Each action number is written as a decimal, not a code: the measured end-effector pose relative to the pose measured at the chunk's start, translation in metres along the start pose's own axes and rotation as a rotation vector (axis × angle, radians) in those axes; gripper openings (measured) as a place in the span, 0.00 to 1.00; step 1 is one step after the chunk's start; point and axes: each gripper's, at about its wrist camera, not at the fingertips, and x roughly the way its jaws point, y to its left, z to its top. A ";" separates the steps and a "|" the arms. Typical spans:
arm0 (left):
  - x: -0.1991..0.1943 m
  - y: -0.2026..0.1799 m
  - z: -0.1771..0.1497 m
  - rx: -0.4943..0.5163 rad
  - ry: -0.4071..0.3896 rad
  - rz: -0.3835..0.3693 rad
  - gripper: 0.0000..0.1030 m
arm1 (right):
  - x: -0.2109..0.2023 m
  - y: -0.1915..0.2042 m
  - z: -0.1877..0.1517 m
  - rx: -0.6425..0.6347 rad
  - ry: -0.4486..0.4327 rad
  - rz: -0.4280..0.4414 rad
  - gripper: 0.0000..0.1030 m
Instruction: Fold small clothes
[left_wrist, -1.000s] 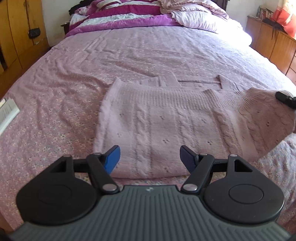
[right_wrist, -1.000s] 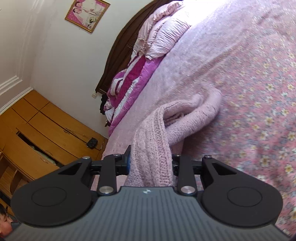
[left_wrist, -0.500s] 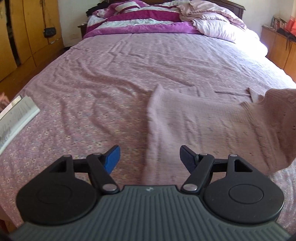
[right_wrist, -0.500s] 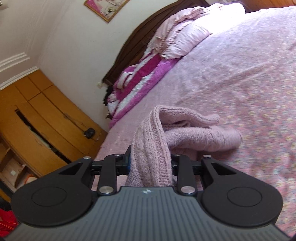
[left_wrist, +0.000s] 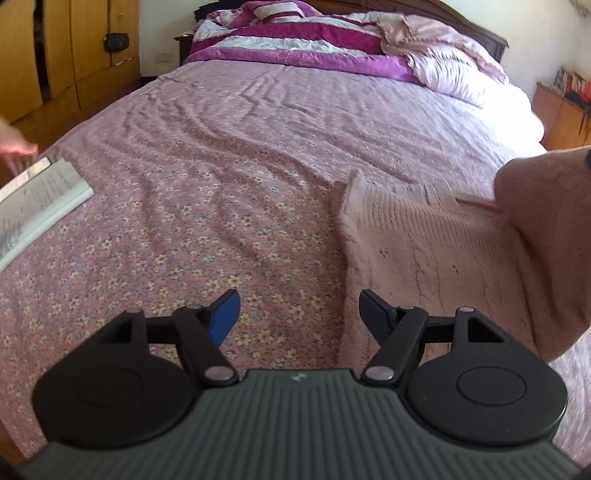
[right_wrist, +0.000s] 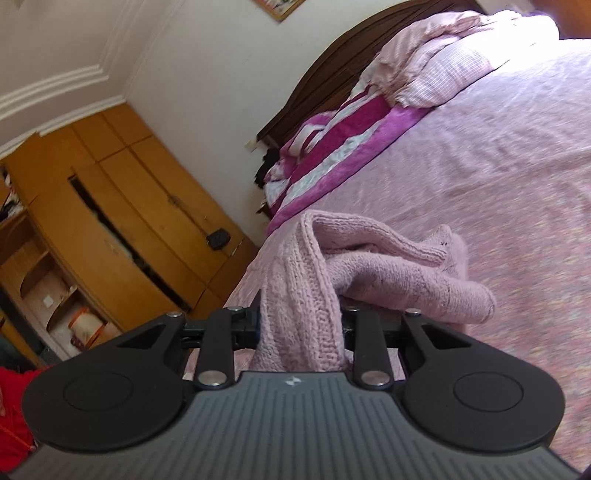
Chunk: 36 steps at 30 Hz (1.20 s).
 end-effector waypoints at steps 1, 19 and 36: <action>-0.001 0.003 0.000 -0.013 -0.004 -0.006 0.70 | 0.007 0.007 -0.003 -0.010 0.013 0.004 0.29; -0.008 0.050 -0.006 -0.110 -0.025 0.008 0.70 | 0.116 0.076 -0.113 -0.240 0.322 -0.062 0.50; -0.027 0.005 0.019 0.012 -0.112 -0.087 0.70 | 0.019 0.063 -0.079 -0.241 0.186 -0.106 0.56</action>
